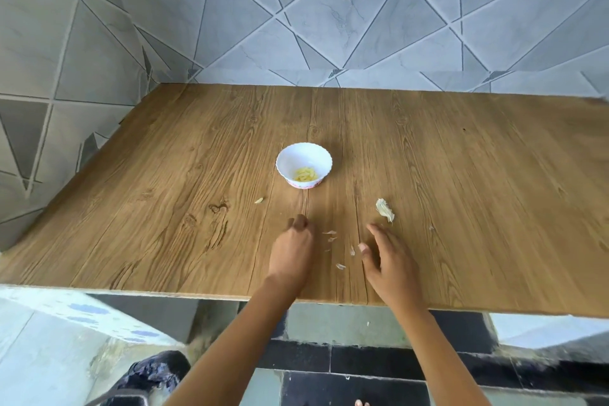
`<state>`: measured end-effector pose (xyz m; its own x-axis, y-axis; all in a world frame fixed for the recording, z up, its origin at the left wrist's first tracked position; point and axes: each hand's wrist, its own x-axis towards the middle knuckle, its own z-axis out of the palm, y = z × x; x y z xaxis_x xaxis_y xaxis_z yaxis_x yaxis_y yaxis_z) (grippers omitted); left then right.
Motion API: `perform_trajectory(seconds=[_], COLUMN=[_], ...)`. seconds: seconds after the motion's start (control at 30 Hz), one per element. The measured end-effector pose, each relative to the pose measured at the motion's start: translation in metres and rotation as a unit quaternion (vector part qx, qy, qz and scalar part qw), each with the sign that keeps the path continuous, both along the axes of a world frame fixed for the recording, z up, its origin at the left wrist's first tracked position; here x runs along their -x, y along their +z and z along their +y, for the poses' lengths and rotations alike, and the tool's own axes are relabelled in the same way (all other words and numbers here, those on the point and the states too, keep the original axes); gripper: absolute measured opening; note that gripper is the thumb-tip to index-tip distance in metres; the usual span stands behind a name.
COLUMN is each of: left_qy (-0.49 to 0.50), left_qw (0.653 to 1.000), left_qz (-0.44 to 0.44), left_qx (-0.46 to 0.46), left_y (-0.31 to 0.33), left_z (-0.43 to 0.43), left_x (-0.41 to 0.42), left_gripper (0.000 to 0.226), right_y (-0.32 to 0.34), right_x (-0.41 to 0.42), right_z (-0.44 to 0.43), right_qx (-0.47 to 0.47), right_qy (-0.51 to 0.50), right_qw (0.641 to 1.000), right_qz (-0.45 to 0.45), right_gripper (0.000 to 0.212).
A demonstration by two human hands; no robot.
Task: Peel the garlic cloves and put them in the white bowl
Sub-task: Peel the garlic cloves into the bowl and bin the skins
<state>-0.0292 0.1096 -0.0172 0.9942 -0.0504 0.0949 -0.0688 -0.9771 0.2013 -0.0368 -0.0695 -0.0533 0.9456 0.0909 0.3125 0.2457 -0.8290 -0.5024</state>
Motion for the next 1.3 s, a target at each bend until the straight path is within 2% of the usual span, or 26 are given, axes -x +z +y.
perform_trajectory(seconds=[0.1, 0.2, 0.3, 0.47, 0.53, 0.6, 0.7, 0.77, 0.87, 1.1, 1.23, 1.3], left_qy=[-0.029, 0.005, 0.049, -0.013, -0.048, -0.064, 0.053, 0.156, 0.196, 0.087, 0.018, 0.027], left_qw=[0.998, 0.991, 0.993, 0.999, 0.998, 0.995, 0.988, 0.982, 0.978, 0.995, 0.999, 0.995], left_qz=[0.005, -0.002, 0.002, 0.023, 0.013, 0.009, -0.049, -0.024, 0.037, 0.037, 0.023, 0.024], left_qx=[0.061, 0.132, 0.107, 0.036, 0.038, 0.082, 0.139, 0.106, 0.058, -0.031, 0.039, 0.093], left_y=[0.001, 0.006, 0.015, 0.005, -0.004, -0.001, 0.013, 0.019, 0.020, 0.011, 0.006, 0.009], left_z=[-0.010, -0.001, 0.008, -0.011, -0.020, -0.022, -0.002, 0.017, 0.030, -0.010, -0.037, -0.035], left_x=[0.001, -0.015, -0.036, -0.030, -0.011, 0.002, -0.010, -0.025, -0.031, 0.015, 0.039, 0.037], left_gripper=[0.034, 0.054, 0.061, 0.047, 0.044, 0.045, 0.053, 0.052, 0.042, 0.050, 0.051, 0.049], right_y=[0.003, 0.003, -0.002, -0.006, -0.006, -0.006, -0.006, -0.006, -0.006, -0.008, -0.007, -0.007], right_x=[0.000, 0.003, 0.009, 0.010, 0.010, 0.010, 0.009, 0.009, 0.009, 0.009, 0.009, 0.009], right_z=[-0.003, -0.012, -0.026, -0.031, -0.030, -0.030, -0.029, -0.029, -0.028, -0.027, -0.027, -0.027], right_qx=[-0.018, -0.012, 0.029, 0.033, 0.029, 0.029, 0.030, 0.030, 0.031, 0.032, 0.036, 0.037], right_qy=[0.008, 0.022, 0.025, 0.028, 0.027, 0.026, 0.025, 0.025, 0.023, 0.022, 0.023, 0.025], right_qw=[1.000, 0.999, 0.999, 0.999, 0.999, 0.998, 0.998, 0.997, 0.997, 0.997, 0.997, 0.997], right_qz=[0.023, 0.033, 0.008, -0.021, -0.035, -0.050, -0.058, -0.059, -0.061, -0.064, -0.061, -0.058], right_gripper=[0.041, 0.043, 0.053, 0.049, 0.047, 0.046, 0.046, 0.047, 0.046, 0.047, 0.047, 0.047])
